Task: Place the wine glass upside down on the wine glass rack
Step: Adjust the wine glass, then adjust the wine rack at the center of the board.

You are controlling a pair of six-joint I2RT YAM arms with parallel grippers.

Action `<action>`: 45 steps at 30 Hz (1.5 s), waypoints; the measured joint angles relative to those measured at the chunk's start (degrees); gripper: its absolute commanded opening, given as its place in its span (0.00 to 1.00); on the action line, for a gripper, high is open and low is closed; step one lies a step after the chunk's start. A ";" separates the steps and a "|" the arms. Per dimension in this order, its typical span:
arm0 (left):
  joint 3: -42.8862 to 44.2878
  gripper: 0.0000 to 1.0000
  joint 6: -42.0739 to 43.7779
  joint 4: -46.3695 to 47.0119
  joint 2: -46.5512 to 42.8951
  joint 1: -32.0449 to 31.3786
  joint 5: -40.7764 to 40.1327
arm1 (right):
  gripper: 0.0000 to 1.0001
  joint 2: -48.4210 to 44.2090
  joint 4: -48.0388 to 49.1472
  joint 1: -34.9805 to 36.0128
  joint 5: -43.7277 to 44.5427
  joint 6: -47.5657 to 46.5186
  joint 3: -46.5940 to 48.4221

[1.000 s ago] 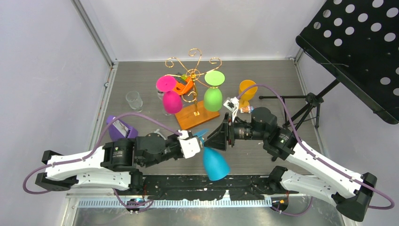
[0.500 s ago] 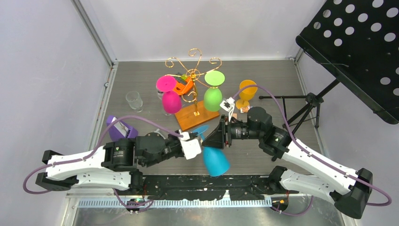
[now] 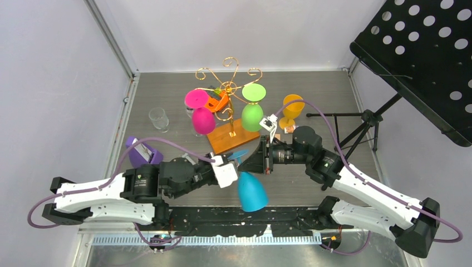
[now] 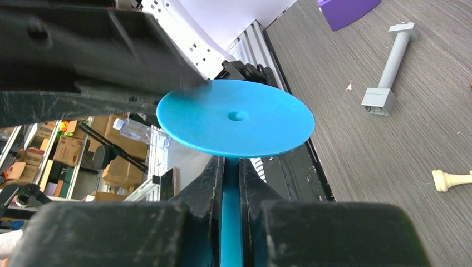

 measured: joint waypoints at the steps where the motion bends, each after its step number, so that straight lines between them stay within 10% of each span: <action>1: -0.26 0.40 -0.09 0.44 -0.31 -0.04 -0.46 | 0.06 -0.11 -0.04 0.00 0.09 -0.02 -0.02; 14: -4.96 0.61 -8.00 7.72 -9.31 1.55 -8.92 | 0.06 -8.79 -5.03 0.00 16.72 -10.67 -1.49; 21: 2.86 0.61 -16.94 4.02 -8.17 18.75 -1.55 | 0.06 -9.11 0.02 0.00 22.53 -20.44 -4.63; 33: 33.55 0.54 -25.75 -6.43 12.96 36.72 22.38 | 0.06 -7.39 13.49 0.07 24.81 -30.47 -8.13; 45: 50.71 0.47 -36.48 -24.02 32.30 36.83 18.36 | 0.06 -15.28 9.53 0.33 29.83 -33.29 -8.13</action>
